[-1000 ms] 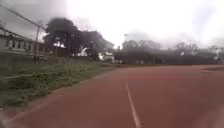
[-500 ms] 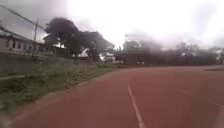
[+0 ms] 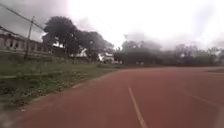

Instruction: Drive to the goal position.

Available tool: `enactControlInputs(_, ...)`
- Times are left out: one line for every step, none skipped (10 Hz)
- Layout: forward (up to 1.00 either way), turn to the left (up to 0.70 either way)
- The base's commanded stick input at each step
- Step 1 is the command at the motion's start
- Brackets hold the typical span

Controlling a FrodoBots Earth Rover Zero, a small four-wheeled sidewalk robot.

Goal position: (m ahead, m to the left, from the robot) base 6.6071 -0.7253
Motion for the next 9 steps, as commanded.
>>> enactControlInputs(0.7,-0.34)
enactControlInputs(0.7,0.01)
enactControlInputs(0.7,0.01)
enactControlInputs(0.7,0.01)
enactControlInputs(0.7,0.01)
enactControlInputs(0.7,0.01)
enactControlInputs(0.7,0.01)
enactControlInputs(0.7,0.01)
enactControlInputs(0.7,0.01)
